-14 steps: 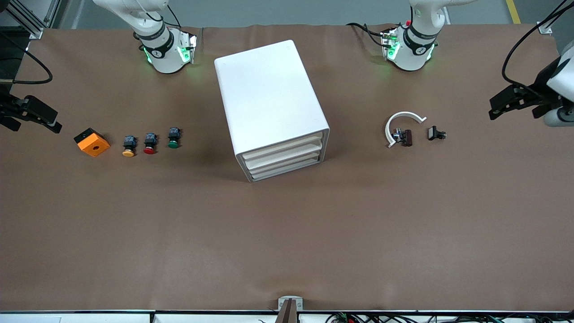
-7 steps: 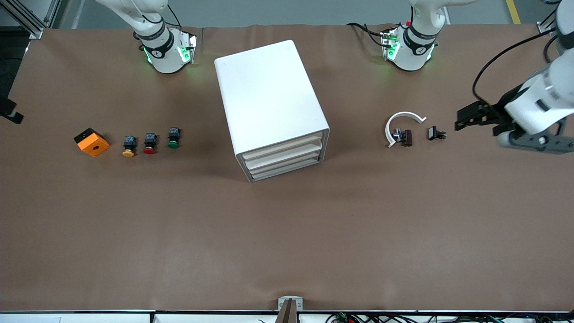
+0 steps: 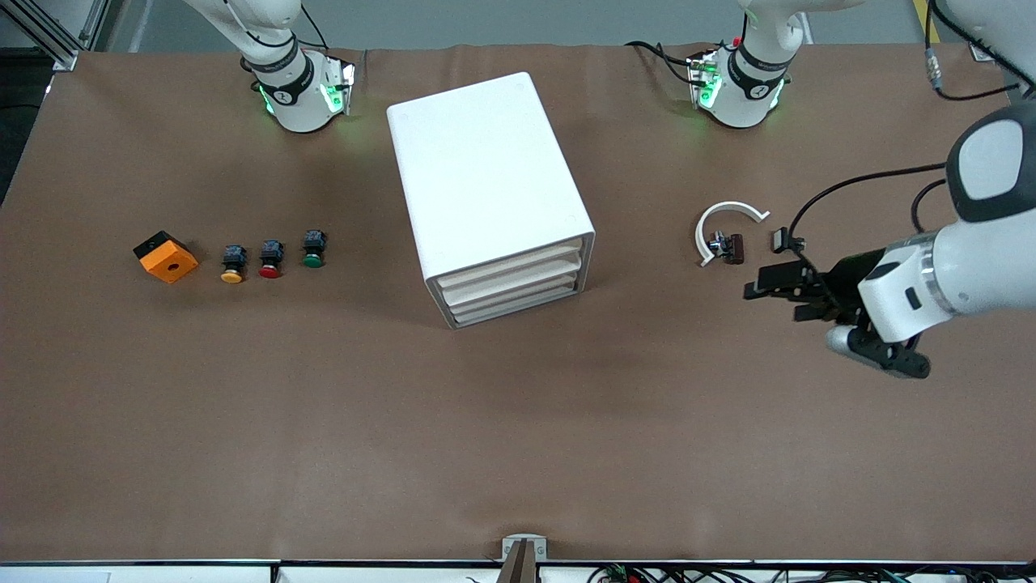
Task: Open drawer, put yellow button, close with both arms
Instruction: 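Move the right gripper to the buttons while the left gripper nears the cabinet, then lower the right gripper to the button while the left gripper reaches the drawer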
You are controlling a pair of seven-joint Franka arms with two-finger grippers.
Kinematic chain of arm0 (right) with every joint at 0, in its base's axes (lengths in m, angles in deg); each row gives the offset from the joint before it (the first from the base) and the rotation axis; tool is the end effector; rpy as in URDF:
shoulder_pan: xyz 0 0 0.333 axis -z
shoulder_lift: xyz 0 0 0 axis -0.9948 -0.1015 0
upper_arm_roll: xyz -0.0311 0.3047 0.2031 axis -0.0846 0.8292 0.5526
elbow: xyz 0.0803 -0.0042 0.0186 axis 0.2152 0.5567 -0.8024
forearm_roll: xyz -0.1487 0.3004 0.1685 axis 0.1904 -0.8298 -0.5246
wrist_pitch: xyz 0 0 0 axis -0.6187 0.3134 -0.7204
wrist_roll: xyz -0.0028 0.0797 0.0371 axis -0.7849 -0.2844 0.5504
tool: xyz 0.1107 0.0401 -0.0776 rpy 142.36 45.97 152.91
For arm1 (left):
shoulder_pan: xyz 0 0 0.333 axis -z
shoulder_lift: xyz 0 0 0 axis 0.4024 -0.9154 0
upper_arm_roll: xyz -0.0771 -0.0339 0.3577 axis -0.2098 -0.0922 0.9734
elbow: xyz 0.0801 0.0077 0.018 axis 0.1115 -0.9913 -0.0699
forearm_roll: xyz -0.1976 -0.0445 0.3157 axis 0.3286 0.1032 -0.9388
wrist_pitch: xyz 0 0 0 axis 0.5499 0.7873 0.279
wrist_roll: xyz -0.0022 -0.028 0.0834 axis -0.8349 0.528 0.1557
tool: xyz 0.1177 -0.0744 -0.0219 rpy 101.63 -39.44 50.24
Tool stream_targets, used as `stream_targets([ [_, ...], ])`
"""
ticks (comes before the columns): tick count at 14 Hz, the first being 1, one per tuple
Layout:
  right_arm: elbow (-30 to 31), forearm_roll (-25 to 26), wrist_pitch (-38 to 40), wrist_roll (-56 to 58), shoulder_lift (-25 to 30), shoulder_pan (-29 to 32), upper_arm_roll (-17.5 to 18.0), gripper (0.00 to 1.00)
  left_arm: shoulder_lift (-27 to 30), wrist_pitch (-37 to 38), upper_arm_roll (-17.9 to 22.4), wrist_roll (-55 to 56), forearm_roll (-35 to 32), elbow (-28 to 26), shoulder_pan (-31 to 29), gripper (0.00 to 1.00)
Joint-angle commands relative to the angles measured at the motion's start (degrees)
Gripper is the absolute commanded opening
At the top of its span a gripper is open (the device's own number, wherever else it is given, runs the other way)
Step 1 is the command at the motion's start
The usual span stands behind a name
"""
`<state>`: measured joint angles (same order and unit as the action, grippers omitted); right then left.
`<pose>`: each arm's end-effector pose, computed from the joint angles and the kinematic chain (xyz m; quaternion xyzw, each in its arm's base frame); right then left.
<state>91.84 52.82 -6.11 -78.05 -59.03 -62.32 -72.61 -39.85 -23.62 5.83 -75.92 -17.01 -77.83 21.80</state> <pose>0.5065 -0.1894 0.6444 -0.9967 0.0738 0.0334 0.0004 0.6725 -0.1446 0.5354 0.9537 -0.1382 -0.0387 0.2642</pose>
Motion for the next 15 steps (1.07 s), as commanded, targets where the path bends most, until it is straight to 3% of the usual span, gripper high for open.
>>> stream_targets([
  [1, 0.2, 1.0, -0.7, 0.5, -4.4, 0.7, 1.0, 1.00, -4.7, -1.9, 0.1, -9.4, 10.7, 2.7, -0.2, 1.00],
  [4, 8.2, 1.0, -10.8, -0.2, -6.0, -0.1, 1.1, 1.00, -6.9, -2.1, 0.1, -9.8, 20.2, 2.3, 0.3, 1.00],
  [8, 20.5, 0.8, -27.1, -5.2, -6.6, -2.6, 1.3, 1.00, -8.9, -1.5, 0.1, -15.3, 26.2, 1.5, -0.4, 1.00],
  [15, 28.8, 2.5, -35.3, -2.6, -11.1, -10.6, 1.3, 1.00, -7.8, 6.4, 0.0, -15.0, 18.1, 1.6, 0.9, 1.00],
])
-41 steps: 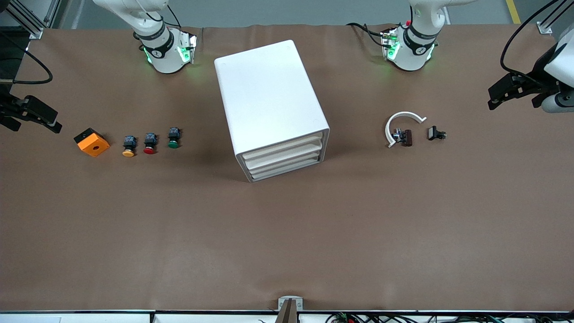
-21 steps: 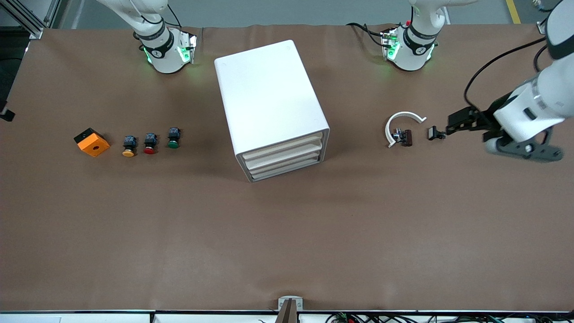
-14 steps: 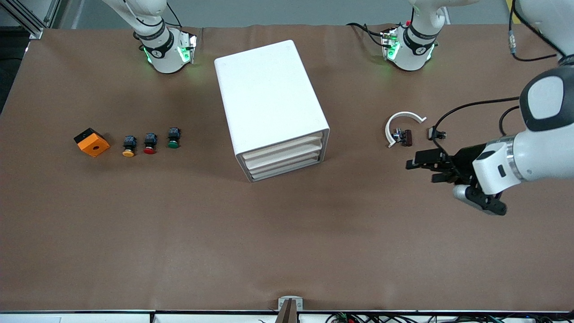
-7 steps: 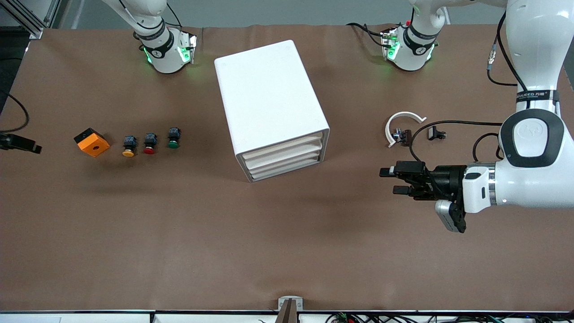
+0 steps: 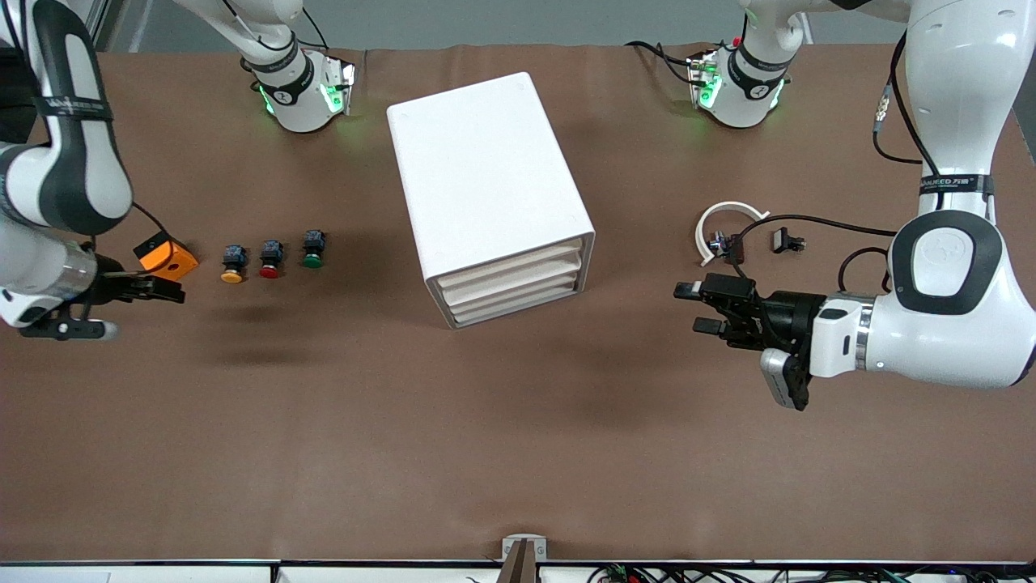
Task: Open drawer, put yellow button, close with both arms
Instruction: 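Lower the right gripper to the button while the left gripper reaches the drawer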
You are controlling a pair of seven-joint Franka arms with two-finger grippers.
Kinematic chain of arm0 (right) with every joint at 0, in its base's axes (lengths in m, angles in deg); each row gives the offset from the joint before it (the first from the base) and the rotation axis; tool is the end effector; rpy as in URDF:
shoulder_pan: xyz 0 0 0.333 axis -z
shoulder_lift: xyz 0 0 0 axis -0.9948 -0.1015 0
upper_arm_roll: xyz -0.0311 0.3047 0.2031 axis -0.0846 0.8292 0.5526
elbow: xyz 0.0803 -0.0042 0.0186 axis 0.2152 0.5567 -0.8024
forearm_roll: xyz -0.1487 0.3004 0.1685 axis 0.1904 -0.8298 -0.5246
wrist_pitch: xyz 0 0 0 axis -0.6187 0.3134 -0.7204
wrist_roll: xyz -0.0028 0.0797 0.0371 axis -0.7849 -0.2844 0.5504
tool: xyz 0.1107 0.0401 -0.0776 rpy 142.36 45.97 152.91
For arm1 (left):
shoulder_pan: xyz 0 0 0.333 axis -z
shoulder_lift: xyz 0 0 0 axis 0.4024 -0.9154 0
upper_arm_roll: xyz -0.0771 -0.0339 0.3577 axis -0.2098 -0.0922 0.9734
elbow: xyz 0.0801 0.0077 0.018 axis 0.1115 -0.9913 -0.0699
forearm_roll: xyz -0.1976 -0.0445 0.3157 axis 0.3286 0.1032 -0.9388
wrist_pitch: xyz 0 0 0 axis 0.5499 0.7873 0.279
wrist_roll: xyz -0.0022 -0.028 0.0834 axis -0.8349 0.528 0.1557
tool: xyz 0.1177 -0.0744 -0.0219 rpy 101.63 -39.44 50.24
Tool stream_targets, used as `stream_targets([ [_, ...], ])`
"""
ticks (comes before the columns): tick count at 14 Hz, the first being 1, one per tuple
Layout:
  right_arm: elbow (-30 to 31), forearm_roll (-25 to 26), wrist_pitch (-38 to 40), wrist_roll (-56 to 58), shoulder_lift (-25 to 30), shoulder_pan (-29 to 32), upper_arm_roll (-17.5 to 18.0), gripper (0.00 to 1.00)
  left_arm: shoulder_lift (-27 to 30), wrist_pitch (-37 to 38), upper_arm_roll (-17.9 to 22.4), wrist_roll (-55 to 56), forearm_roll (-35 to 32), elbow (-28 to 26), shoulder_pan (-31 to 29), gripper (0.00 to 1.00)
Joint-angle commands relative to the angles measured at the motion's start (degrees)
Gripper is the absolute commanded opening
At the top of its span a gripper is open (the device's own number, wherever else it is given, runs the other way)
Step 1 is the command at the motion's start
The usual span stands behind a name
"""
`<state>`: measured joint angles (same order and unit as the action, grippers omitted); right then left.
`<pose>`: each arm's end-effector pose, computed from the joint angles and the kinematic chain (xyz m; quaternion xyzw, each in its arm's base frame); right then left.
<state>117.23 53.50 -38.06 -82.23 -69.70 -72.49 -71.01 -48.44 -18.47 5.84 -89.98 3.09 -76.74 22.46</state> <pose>0.5747 -0.0891 0.3829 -0.9977 -0.0004 0.0681 0.0028 0.6838 -0.1912 0.4716 0.8609 -0.2171 -0.0814 0.4530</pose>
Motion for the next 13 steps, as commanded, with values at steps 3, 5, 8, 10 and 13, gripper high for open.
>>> stream_targets([
  [3, 6.6, 3.2, -7.7, 10.1, -2.2, 0.6, -0.6, 1.00, 0.6, 1.0, 0.1, 0.6, -2.6, 0.5, 1.3, 1.00],
  [5, 6.7, 3.2, -8.0, 10.2, -4.3, 2.2, -0.6, 1.00, 0.6, 1.0, 0.1, 9.0, -2.2, 0.5, 1.5, 1.00],
  [8, 11.4, 3.2, -12.3, 10.3, -4.5, 4.0, -0.6, 1.00, 0.7, -1.4, 0.0, 29.6, -1.6, 0.6, 3.3, 1.00],
  [10, 14.9, 3.2, -16.4, 10.1, -4.2, 4.3, -0.6, 1.00, 0.0, -5.2, 0.0, 42.0, 1.2, 0.6, 4.7, 1.00],
  [13, 17.9, 3.2, -17.9, 9.6, -3.5, 4.5, -0.6, 1.00, -0.8, -11.2, 0.1, 56.1, 2.3, 0.5, 7.3, 1.00],
])
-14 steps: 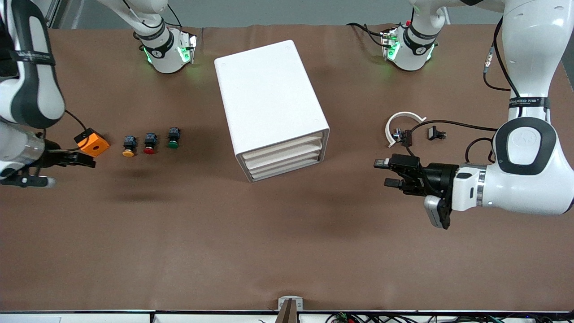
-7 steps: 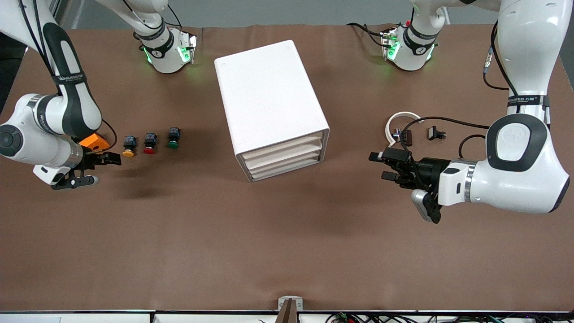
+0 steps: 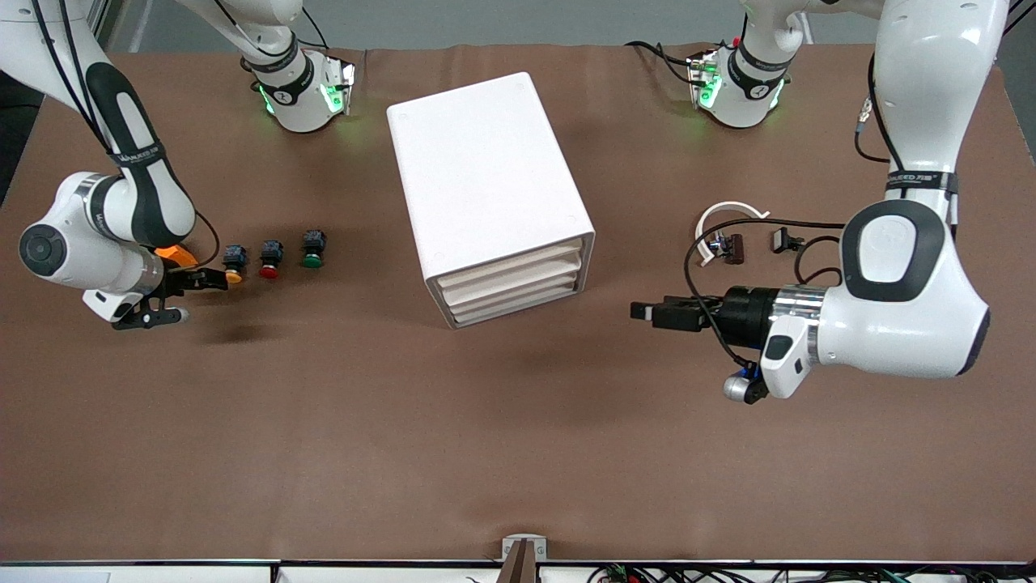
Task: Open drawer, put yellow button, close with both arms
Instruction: 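Lower the right gripper to the button while the left gripper reaches the drawer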
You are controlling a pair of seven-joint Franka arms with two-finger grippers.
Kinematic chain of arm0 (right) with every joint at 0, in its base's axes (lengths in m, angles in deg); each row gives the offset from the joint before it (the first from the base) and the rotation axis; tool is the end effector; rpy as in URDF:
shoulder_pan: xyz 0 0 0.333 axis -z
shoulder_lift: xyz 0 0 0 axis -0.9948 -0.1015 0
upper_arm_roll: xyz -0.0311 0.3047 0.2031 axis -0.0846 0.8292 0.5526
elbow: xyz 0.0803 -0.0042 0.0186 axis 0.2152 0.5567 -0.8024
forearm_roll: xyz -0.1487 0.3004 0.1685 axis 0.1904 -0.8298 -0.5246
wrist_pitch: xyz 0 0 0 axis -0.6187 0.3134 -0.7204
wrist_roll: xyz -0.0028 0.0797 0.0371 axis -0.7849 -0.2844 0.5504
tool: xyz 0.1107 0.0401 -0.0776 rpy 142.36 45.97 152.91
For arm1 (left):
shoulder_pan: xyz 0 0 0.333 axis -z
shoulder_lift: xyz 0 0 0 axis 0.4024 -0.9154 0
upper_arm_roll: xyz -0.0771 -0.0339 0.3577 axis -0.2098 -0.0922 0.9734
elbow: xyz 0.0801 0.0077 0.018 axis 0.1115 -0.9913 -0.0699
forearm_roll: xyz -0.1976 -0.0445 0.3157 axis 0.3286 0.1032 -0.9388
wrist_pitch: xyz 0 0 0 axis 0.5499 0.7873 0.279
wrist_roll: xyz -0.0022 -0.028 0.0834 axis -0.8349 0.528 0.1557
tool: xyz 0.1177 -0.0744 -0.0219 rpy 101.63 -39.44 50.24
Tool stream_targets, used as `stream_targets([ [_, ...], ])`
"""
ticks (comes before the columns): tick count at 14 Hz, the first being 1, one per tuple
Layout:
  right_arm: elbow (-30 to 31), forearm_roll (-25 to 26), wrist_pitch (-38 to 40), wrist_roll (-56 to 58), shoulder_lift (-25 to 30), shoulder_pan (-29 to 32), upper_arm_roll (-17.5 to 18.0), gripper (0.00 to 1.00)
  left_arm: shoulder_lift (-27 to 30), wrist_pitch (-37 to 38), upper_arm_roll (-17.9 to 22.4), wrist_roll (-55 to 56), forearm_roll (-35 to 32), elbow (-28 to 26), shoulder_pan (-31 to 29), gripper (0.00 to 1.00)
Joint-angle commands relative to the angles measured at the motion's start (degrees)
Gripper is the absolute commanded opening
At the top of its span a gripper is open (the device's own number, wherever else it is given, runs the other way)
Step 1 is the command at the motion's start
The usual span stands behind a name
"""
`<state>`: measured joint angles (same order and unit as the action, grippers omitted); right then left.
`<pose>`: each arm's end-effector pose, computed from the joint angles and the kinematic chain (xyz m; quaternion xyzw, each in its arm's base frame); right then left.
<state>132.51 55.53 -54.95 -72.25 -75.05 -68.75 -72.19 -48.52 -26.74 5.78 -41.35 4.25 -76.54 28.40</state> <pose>0.5168 -0.1252 0.2477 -0.9929 -0.0615 0.1009 0.0115 0.6843 -0.2590 0.4771 0.8810 0.1437 -0.2205 0.3931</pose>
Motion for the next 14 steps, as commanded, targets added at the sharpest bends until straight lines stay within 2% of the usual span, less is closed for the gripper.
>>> stream_targets([
  [1, 3.5, 1.1, -1.4, -0.3, 1.8, 0.8, 0.6, 1.00, -1.3, -3.9, 0.1, 10.4, 1.5, 0.2, 1.7, 1.00],
  [3, 5.9, 1.1, -1.5, -0.3, 2.0, 1.6, 0.6, 1.00, -2.3, -5.0, 0.1, 20.9, 4.6, 0.2, 2.4, 1.00],
  [6, 8.9, 1.1, -1.0, -0.3, 4.0, 1.9, 0.6, 1.00, -3.2, -6.2, 0.1, 35.0, 5.4, 0.3, 3.2, 1.00],
  [9, 10.5, 1.0, -1.0, -0.3, 5.2, 1.9, 0.7, 1.00, -5.3, -7.2, 0.1, 54.1, 13.3, 0.4, 3.4, 1.00],
  [14, 11.8, 1.0, -1.3, -0.3, 5.1, 1.7, 0.7, 1.00, -9.2, -7.3, 0.6, 74.1, 15.4, 0.3, 5.0, 1.00],
])
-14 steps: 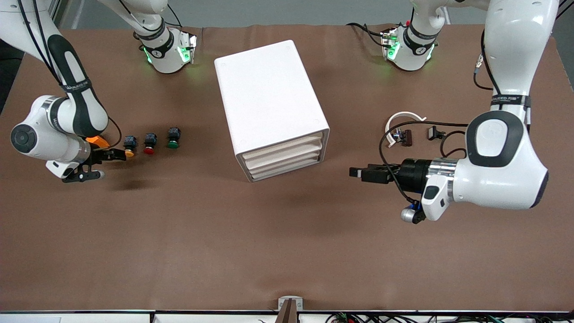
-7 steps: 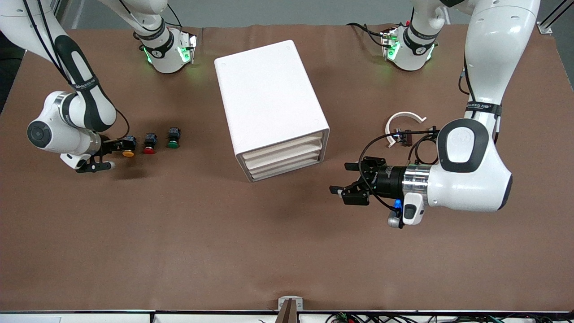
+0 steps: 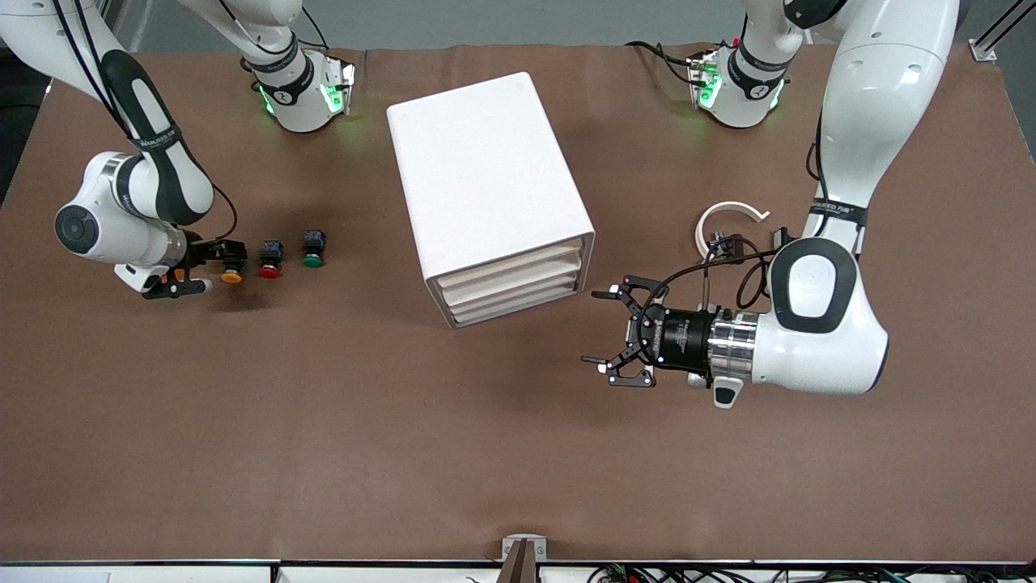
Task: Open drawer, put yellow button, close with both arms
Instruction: 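Lower the right gripper to the button while the left gripper reaches the drawer, then grasp the button with the right gripper while the left gripper grips the drawer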
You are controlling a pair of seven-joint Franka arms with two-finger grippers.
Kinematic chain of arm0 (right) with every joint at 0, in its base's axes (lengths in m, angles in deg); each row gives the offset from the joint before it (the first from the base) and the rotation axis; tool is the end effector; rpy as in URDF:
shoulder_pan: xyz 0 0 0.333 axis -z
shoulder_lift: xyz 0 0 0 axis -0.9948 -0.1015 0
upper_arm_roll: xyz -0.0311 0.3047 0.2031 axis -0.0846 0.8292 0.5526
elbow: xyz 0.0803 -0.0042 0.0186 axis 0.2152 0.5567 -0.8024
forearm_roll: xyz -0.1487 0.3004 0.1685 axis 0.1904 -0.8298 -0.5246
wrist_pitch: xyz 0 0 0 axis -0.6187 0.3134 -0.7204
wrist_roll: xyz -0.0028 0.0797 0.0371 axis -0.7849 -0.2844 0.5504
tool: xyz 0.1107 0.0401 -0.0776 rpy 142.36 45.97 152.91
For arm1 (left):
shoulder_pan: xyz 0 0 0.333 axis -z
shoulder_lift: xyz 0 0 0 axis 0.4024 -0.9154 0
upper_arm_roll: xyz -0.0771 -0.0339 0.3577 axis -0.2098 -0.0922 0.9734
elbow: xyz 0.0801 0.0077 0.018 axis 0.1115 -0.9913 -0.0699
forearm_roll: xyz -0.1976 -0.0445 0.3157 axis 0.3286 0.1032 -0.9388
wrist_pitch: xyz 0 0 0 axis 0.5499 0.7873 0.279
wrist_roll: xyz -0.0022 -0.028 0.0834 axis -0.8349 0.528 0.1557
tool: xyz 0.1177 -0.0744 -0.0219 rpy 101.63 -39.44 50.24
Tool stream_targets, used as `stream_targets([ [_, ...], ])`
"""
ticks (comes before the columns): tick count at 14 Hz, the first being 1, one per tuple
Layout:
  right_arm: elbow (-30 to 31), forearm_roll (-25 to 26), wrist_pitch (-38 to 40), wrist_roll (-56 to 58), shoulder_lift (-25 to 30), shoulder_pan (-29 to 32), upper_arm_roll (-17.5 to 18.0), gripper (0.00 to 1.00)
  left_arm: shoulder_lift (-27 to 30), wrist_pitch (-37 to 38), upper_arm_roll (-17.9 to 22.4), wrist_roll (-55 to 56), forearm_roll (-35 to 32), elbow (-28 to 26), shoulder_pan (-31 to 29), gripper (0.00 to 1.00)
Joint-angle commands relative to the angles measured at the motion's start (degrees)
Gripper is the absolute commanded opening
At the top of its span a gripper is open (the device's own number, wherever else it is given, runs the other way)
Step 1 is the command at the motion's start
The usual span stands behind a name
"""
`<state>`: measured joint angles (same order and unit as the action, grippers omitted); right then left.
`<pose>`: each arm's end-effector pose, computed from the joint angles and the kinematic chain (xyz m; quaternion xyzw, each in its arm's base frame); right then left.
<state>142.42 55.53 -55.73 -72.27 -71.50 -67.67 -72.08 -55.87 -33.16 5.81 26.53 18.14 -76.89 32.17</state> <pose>0.4514 -0.1172 0.2250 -0.9873 -0.0545 0.1470 0.0263 0.6995 -0.3172 0.4084 0.5658 0.6155 -0.4936 0.2396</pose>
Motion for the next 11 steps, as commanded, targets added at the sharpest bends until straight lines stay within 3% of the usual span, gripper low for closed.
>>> stream_targets([
  [1, 2.1, 1.0, -0.7, -0.3, 1.4, 0.5, 0.6, 1.00, -2.6, -0.9, 0.9, 8.9, 1.0, 0.7, 1.8, 1.00],
  [4, 2.6, 1.0, -0.8, -0.3, 1.1, 0.5, 0.6, 1.00, -2.7, -1.1, 1.7, 17.8, -0.2, 0.9, 3.6, 1.00],
  [8, 3.5, 1.1, -2.6, -0.3, 0.4, 0.5, 0.6, 1.00, -4.0, -0.2, 2.2, 19.1, -4.4, 0.8, 6.0, 1.00],
  [11, 3.5, 1.1, -2.7, -0.3, 0.2, 0.5, 0.6, 0.97, -4.1, 5.8, 2.2, 20.5, -9.1, 1.0, 5.6, 1.00],
])
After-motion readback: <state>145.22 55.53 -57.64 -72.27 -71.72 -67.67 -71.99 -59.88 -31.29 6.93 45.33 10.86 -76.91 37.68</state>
